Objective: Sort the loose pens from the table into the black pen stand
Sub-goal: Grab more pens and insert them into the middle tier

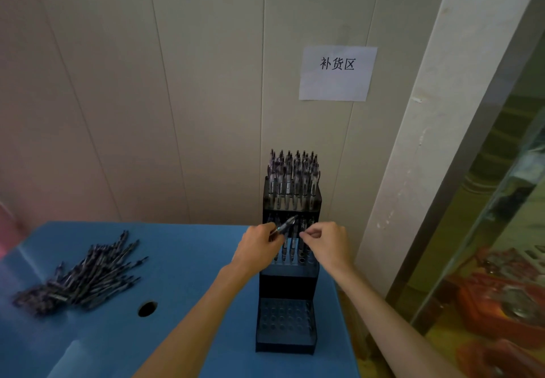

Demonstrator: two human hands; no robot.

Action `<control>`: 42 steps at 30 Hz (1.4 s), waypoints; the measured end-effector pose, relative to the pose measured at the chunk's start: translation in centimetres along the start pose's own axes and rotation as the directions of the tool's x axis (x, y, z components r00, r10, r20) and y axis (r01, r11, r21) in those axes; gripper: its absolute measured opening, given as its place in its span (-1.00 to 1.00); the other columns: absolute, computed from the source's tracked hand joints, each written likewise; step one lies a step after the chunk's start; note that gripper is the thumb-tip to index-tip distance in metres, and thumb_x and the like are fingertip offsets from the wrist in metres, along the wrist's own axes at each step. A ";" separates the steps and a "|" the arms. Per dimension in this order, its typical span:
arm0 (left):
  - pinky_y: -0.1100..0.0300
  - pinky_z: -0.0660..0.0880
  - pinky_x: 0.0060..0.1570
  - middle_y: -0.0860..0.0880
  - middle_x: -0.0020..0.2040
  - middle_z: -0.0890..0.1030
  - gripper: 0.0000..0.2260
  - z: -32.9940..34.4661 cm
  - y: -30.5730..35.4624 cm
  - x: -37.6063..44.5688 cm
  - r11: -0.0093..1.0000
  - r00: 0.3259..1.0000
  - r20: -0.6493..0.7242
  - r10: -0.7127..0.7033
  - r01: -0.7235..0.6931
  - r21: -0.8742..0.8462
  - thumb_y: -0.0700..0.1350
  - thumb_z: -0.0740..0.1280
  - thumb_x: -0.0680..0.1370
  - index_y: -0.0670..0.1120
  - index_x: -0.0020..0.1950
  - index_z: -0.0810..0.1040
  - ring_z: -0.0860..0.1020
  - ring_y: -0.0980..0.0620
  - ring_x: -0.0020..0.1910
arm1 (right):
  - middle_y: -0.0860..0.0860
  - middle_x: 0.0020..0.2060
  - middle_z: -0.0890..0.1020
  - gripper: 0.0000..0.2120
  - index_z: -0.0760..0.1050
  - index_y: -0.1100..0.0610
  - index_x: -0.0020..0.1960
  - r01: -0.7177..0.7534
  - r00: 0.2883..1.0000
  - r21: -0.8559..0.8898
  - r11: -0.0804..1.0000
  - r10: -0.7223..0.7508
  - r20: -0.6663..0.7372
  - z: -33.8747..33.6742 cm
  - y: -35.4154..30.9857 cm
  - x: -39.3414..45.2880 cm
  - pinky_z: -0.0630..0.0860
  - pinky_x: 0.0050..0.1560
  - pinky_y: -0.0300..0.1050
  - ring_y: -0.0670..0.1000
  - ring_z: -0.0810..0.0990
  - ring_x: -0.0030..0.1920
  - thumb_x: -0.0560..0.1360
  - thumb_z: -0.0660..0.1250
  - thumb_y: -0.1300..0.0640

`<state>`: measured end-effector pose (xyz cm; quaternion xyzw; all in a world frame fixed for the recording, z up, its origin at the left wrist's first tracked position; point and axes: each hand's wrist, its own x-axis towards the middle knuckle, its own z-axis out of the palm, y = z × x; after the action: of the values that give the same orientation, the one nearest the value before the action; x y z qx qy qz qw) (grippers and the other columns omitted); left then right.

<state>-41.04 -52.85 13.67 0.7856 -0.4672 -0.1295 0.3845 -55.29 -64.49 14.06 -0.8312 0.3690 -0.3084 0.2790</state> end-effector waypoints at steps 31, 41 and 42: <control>0.10 0.53 -0.24 0.11 -0.06 0.57 -0.89 -0.9 0.2 -1.8 0.930 0.981 -0.065 0.184 -0.153 0.333 0.07 0.27 0.55 0.07 -0.02 0.52 0.52 0.10 -0.20 | -0.05 -0.23 0.65 -0.94 0.54 0.11 -0.08 0.145 0.989 0.108 0.984 -0.143 -0.021 -2.1 1.7 1.2 0.57 -0.18 -0.36 -0.13 0.65 -0.20 0.57 0.37 0.21; 0.10 0.55 -0.23 0.11 -0.04 0.59 -0.90 -1.1 0.1 -2.3 0.933 0.984 -0.072 0.165 -0.132 0.334 0.03 0.30 0.55 0.04 -0.03 0.53 0.54 0.07 -0.19 | -0.07 -0.23 0.67 -0.94 0.60 0.14 -0.06 0.145 0.989 0.019 0.989 -0.145 0.013 -0.3 3.5 1.4 0.58 -0.17 -0.36 -0.18 0.63 -0.23 0.55 0.42 0.15; 0.09 0.55 -0.23 0.10 -0.04 0.59 -0.90 -1.0 0.1 -2.3 0.935 0.985 -0.069 0.159 -0.128 0.332 0.03 0.30 0.55 0.03 -0.03 0.54 0.54 0.07 -0.19 | -0.06 -0.22 0.68 -0.93 0.61 0.14 -0.05 0.139 0.990 0.012 0.990 -0.139 0.012 -0.2 3.5 1.6 0.61 -0.15 -0.29 -0.16 0.65 -0.23 0.54 0.43 0.14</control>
<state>-41.81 -50.47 14.03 0.8074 -0.5194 0.0154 0.2796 -56.08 -67.83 12.26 -0.8552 0.3067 -0.3239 0.2640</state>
